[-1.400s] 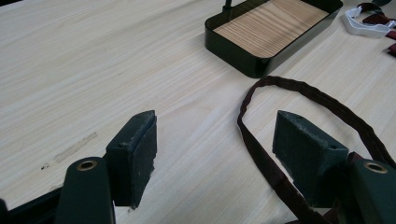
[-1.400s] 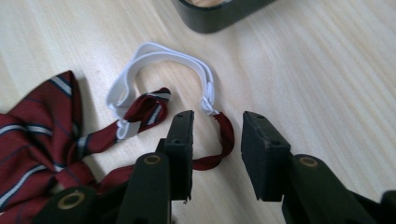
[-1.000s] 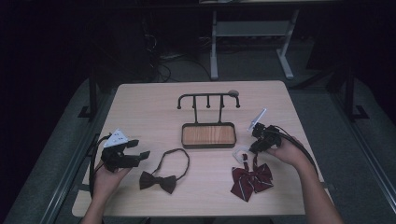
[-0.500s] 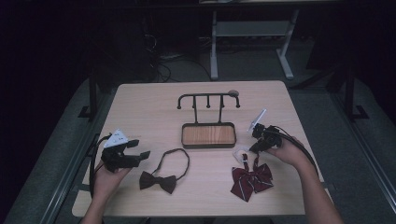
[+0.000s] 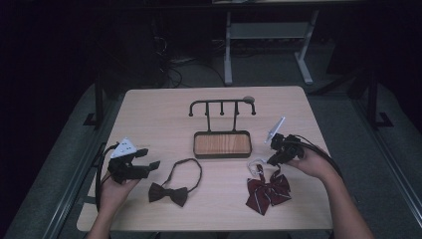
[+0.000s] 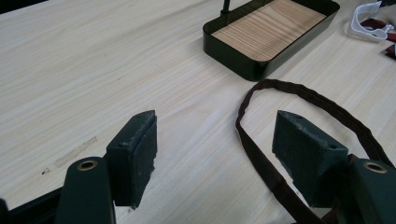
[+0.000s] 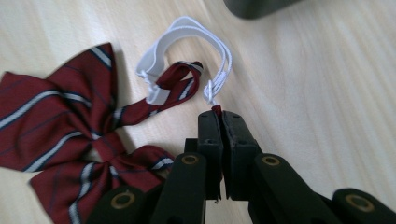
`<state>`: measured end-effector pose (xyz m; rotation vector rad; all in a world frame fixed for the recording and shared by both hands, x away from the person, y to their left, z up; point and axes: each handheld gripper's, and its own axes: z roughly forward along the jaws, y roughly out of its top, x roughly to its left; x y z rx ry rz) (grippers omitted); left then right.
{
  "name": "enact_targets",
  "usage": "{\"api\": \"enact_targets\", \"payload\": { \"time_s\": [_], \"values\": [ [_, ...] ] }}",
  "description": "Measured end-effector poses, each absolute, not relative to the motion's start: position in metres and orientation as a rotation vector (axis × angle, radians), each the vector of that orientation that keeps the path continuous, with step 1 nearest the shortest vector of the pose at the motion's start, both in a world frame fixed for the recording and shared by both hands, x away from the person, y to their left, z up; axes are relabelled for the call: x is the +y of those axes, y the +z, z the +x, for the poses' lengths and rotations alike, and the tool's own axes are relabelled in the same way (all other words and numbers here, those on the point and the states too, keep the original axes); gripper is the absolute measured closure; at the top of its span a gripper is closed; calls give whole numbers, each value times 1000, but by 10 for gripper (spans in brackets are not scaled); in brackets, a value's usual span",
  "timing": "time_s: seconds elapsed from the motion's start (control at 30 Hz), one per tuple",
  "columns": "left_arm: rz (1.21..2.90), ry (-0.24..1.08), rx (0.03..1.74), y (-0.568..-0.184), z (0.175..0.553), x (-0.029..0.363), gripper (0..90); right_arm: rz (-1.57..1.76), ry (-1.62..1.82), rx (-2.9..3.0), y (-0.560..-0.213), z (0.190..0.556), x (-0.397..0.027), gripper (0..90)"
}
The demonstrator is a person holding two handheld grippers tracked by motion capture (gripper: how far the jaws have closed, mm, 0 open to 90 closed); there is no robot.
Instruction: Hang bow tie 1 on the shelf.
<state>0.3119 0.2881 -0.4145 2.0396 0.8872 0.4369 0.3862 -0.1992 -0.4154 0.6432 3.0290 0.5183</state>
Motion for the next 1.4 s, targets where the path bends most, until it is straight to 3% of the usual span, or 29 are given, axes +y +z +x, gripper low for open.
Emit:
{"api": "enact_targets", "payload": {
  "time_s": [1.4],
  "values": [
    [2040,432,887,-415,312,288,305,413,656,3010,-325,368,-191,870]
  ]
}}
